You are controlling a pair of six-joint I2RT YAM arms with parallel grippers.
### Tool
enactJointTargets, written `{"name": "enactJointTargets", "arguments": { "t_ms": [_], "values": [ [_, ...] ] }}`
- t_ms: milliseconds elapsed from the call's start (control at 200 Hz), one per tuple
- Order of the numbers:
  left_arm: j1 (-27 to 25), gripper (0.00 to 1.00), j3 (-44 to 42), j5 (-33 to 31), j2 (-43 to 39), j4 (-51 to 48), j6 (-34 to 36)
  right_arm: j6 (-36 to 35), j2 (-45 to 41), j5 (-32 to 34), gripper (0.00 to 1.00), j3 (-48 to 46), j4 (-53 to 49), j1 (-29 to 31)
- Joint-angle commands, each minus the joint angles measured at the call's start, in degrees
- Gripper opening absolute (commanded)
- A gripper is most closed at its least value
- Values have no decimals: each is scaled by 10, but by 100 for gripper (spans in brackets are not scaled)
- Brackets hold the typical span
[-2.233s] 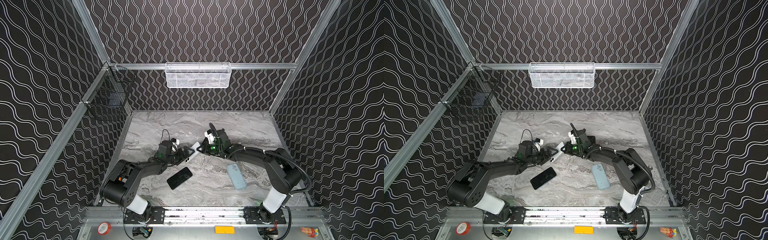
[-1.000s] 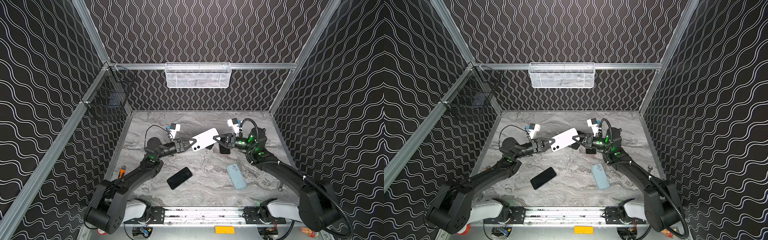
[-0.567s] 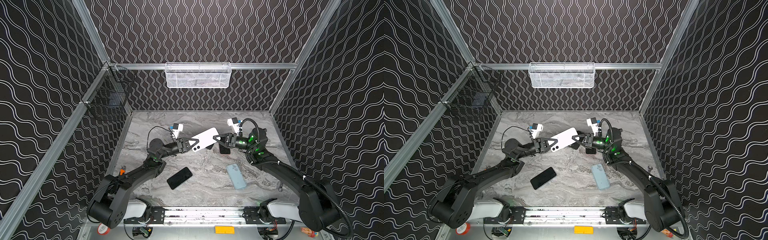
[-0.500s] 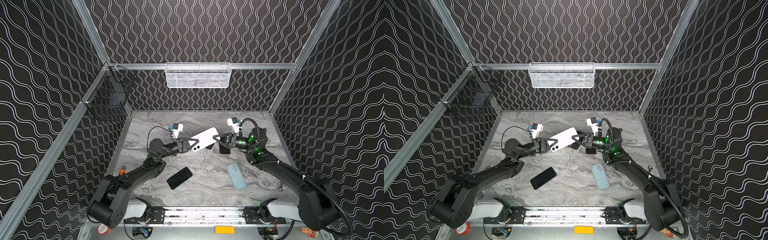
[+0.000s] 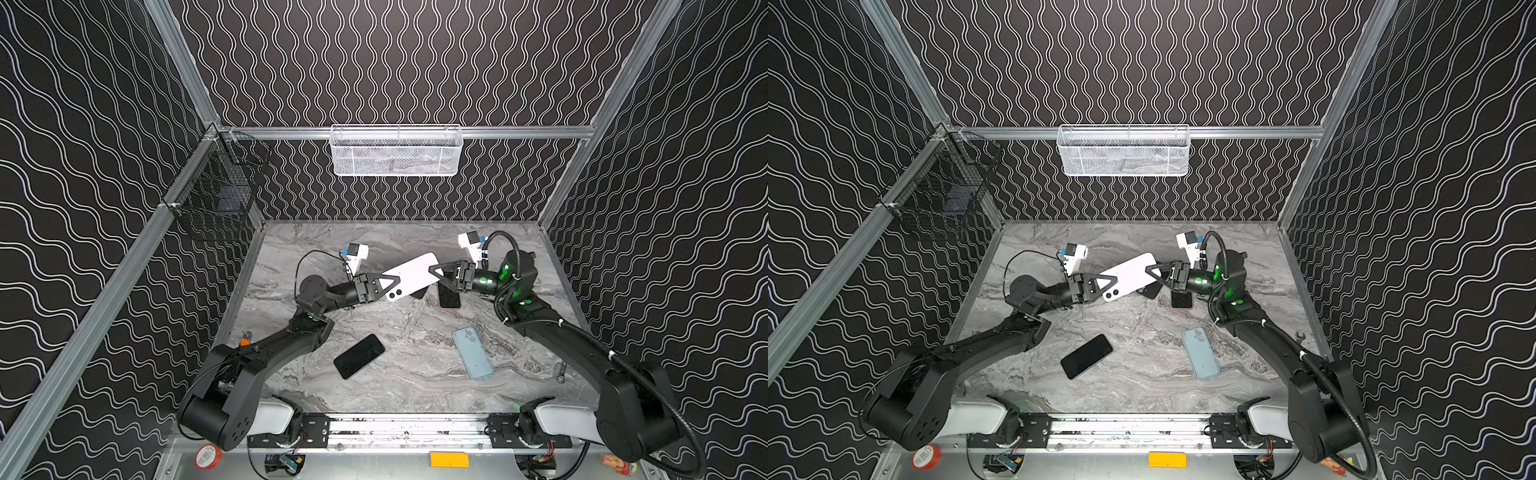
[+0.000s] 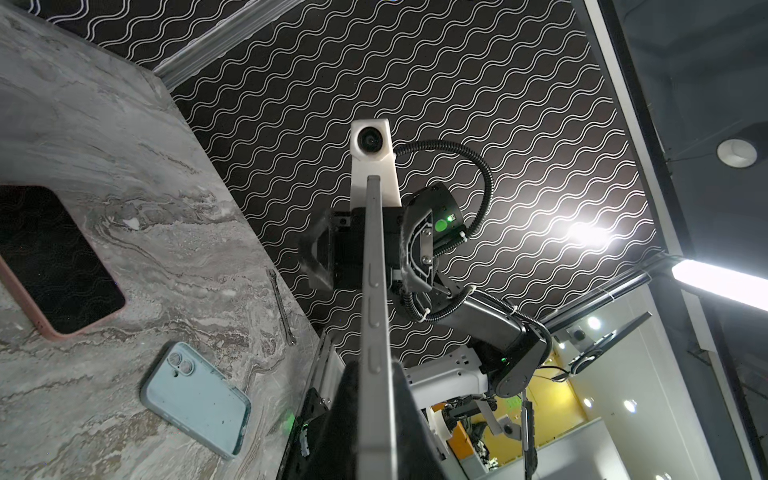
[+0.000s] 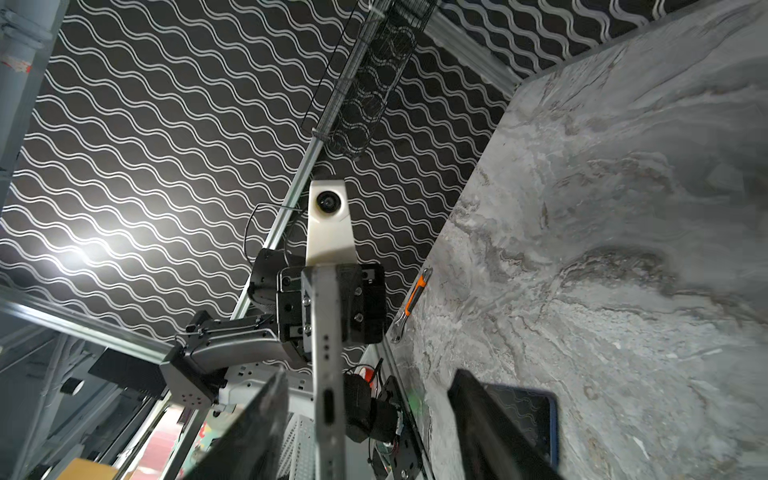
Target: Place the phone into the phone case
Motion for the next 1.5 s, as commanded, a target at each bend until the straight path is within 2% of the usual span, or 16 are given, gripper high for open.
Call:
{"name": "enactJointTargets", "arguments": {
  "t_ms": [0,30,90,175,265,405,621,736,881,981,1176,1381,1497],
  "values": [
    [4,0,46,4,-20,-112,131,-112,-40,70,78,44,-174,-11],
    [4,0,67,2,-29,-169,180,-143,-51,105,81,64,-236,-13],
    [3,0,118,-24,-49,-345,304,-186,-70,173,83,96,-330,-15],
    [-1,0,188,-98,-71,-540,474,-209,-94,241,84,123,-402,-18],
    [-2,0,238,-179,-79,-644,588,-218,-117,264,84,127,-433,-23],
    [-8,0,233,-256,-116,-644,720,-214,-140,282,85,131,-458,-29],
    [-28,0,181,-241,-183,-598,1012,-201,-138,259,87,145,-501,-52],
    [-45,0,184,-223,-188,-628,1160,-181,-113,166,87,154,-519,-86],
    [-104,0,127,-280,-213,-577,1341,-119,-79,-13,87,139,-476,-141],
    [-142,0,83,-348,-218,-482,1404,-93,-65,-75,88,132,-446,-148],
    [-167,0,73,-376,-197,-404,1470,-108,-35,-148,88,129,-481,-147],
    [-225,0,60,-397,-173,-363,1552,39,-29,-207,86,54,-303,-143],
    [-248,0,50,-414,-167,-344,1581,81,-24,-219,85,52,-257,-144]
  ]
}}
